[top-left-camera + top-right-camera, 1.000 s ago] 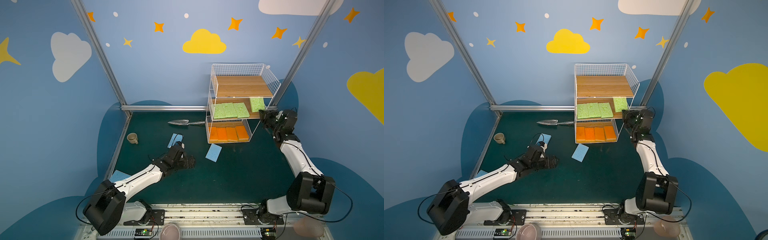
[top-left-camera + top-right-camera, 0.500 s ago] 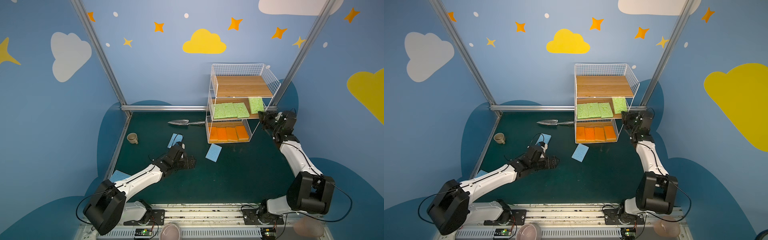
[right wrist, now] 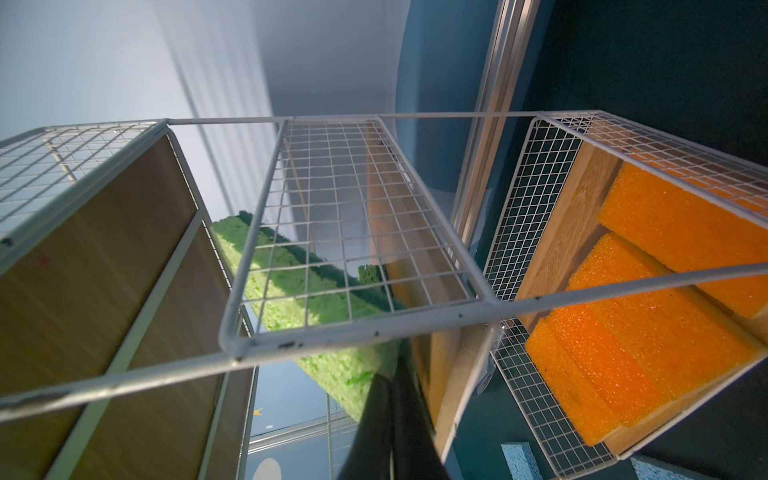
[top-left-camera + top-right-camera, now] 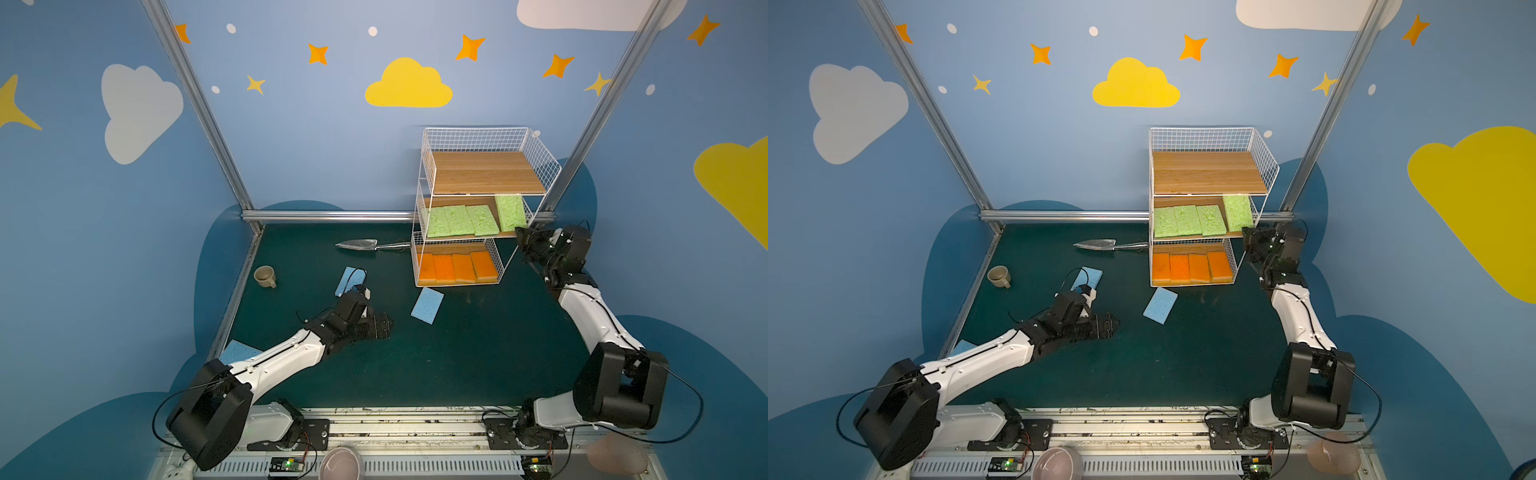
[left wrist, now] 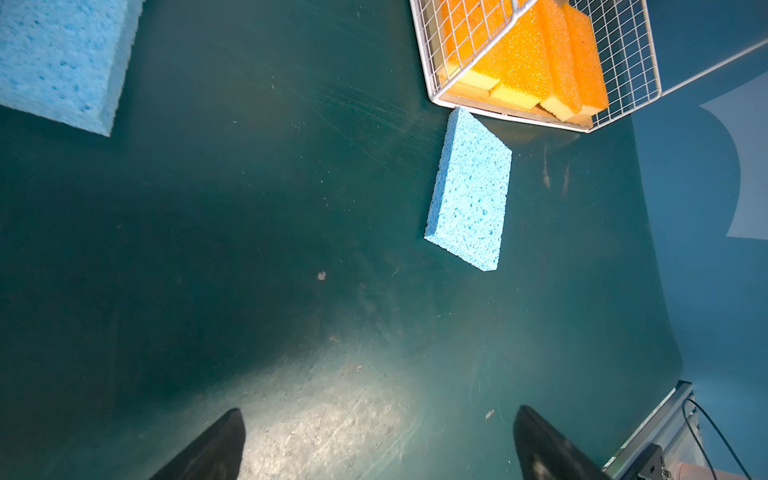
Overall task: Place and organize the cleaning sponges onto the shelf
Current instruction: 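Lower the green sponge beside the others and open the right gripper, then push the green sponges together on the middle shelf with the right gripper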
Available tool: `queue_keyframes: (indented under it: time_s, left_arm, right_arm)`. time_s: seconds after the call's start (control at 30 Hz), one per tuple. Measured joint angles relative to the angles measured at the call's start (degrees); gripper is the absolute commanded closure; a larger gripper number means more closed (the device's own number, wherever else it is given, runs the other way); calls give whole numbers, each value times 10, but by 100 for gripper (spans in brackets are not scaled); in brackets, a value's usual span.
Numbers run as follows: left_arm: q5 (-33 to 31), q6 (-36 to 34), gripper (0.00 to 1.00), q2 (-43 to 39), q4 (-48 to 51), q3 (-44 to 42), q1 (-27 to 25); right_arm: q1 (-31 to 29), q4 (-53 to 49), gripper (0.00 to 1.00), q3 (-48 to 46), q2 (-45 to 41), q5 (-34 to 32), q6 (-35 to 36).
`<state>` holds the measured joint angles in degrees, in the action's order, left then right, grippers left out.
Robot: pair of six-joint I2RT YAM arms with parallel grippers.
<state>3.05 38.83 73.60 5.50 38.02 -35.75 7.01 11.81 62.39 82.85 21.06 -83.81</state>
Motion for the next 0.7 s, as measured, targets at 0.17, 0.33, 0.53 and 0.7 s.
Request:
queue_keyframes:
  time_s: [0.17,0.33,0.53,0.7]
  left_arm:
    - [0,0,0,0,0,0,0]
    - [0,0,0,0,0,0,0]
    - [0,0,0,0,0,0,0]
    - [0,0,0,0,0,0,0]
  right_arm:
    - [0,7,77,0,1,2,-2]
    - [0,15,68,0,1,7,1]
    - [0,17,69,0,1,9,3]
    - [0,19,69,0,1,13,1]
